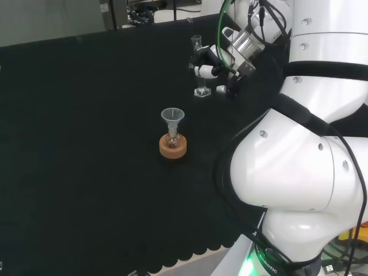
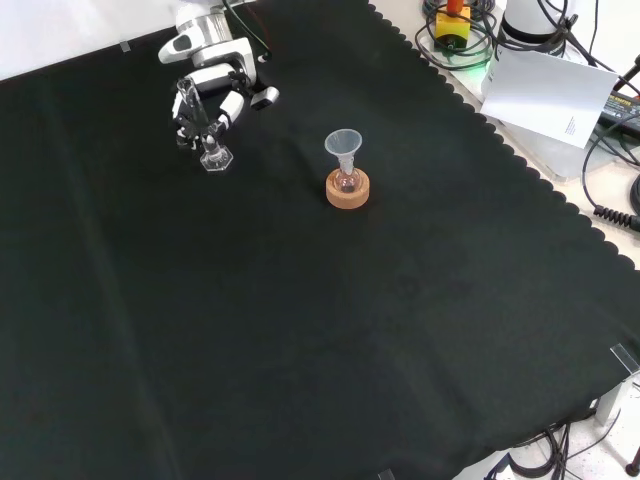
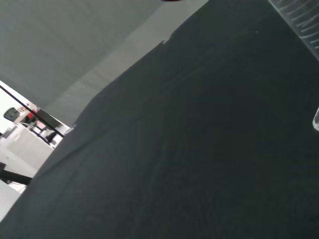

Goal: Pick up the graduated cylinder.

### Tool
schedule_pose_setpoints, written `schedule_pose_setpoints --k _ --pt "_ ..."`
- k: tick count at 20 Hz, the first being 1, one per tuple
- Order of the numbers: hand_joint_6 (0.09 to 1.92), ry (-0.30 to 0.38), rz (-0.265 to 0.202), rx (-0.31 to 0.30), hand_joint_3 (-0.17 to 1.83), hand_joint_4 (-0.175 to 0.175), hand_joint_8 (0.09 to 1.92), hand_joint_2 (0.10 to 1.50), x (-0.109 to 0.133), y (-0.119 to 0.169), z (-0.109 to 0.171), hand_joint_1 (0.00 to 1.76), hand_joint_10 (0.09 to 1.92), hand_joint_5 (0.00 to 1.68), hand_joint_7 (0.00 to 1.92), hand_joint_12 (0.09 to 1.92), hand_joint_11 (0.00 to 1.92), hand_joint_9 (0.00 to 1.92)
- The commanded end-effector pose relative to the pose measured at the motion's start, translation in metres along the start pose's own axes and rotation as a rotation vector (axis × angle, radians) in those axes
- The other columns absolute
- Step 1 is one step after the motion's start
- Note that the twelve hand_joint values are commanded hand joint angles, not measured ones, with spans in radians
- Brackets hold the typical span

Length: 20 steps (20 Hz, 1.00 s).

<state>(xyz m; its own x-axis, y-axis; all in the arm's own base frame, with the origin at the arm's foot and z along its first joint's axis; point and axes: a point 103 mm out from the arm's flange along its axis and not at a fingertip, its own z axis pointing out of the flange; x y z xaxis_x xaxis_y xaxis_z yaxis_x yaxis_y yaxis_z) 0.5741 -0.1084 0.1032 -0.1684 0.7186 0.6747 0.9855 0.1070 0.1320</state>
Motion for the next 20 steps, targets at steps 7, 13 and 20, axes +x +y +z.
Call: schedule_pose_setpoints --k 7,13,20 --pt "1.11 -0.133 0.0 0.046 -0.17 -0.175 0.26 1.23 0.028 -0.02 -0.027 1.14 0.09 0.94 1.31 0.68 1.3 1.46" --pt "1.11 -0.183 -0.004 0.069 -0.17 -0.175 0.26 1.23 0.047 -0.036 -0.036 1.14 0.09 0.94 1.31 0.68 1.3 1.46" --pt "1.1 -0.234 0.002 0.085 -0.17 -0.175 0.25 1.23 0.06 -0.067 -0.043 1.14 0.09 0.94 1.31 0.68 1.3 1.46"
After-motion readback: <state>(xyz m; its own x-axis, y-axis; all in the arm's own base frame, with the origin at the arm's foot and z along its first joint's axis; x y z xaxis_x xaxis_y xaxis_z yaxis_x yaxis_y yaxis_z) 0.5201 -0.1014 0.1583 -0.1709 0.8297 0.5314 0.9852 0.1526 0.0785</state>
